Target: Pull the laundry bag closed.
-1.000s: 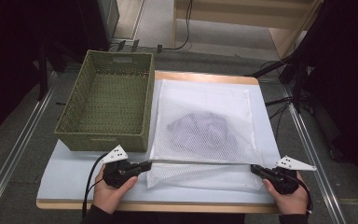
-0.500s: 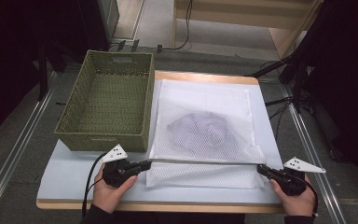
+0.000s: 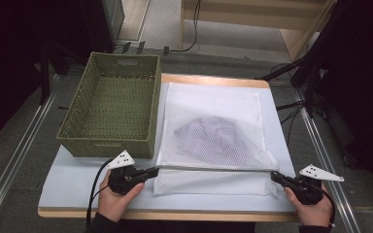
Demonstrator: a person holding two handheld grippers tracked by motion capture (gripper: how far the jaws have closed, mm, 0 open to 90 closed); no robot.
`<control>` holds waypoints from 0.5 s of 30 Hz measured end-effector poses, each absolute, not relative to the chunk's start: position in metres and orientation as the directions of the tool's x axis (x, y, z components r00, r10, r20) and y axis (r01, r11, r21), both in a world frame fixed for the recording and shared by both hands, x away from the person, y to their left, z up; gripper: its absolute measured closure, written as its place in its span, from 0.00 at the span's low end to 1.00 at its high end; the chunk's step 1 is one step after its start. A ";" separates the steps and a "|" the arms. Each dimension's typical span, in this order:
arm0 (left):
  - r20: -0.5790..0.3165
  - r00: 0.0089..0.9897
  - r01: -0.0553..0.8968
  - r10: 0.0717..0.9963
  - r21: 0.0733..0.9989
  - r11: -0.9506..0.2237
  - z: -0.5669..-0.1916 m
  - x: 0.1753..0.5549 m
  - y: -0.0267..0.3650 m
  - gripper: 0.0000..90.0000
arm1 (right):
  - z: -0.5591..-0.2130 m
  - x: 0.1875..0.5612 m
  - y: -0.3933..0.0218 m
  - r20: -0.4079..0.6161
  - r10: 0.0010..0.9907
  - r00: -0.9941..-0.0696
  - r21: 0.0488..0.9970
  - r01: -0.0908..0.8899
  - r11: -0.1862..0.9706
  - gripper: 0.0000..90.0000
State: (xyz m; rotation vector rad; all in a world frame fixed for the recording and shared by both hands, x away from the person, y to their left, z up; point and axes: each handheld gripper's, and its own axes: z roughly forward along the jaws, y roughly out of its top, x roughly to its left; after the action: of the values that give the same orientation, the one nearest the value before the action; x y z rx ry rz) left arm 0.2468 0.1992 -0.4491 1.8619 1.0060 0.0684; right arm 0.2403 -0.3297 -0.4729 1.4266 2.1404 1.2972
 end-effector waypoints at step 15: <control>-0.367 0.661 0.611 0.654 0.770 -0.186 -0.452 0.246 0.193 1.00 | -0.473 0.238 -0.338 0.246 0.851 -0.463 0.785 0.611 0.106 0.97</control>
State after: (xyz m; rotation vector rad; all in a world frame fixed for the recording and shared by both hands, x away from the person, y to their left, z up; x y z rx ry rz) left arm 0.2461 0.1934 -0.4523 1.8710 0.9988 0.0537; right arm 0.2377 -0.3381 -0.4725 1.4479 2.1175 1.2863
